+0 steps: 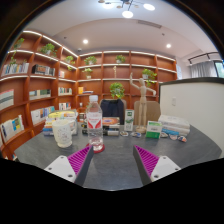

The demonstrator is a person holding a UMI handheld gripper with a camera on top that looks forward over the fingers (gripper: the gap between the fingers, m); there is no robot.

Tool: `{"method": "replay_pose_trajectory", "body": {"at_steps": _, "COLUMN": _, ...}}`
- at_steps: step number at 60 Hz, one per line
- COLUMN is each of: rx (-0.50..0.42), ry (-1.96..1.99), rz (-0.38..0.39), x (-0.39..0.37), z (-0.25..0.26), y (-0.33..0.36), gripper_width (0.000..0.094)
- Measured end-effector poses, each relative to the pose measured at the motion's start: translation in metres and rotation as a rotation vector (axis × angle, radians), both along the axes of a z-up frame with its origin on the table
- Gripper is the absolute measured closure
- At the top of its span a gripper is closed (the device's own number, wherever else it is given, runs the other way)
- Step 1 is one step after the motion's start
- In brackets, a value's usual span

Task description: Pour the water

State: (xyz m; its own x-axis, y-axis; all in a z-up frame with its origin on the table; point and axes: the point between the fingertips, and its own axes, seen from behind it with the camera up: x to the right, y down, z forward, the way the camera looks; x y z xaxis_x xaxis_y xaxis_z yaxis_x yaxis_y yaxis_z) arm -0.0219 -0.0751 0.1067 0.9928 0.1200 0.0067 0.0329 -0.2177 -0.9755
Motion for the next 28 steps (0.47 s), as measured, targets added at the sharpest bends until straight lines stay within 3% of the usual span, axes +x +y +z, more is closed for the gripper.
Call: {"method": "replay_pose_trajectory", "body": {"at_steps": 28, "rx": 0.109, "ry": -0.014, "rz": -0.107, "x": 0.054, "z": 0.041, "y": -0.023, "gripper_width": 0.0107}}
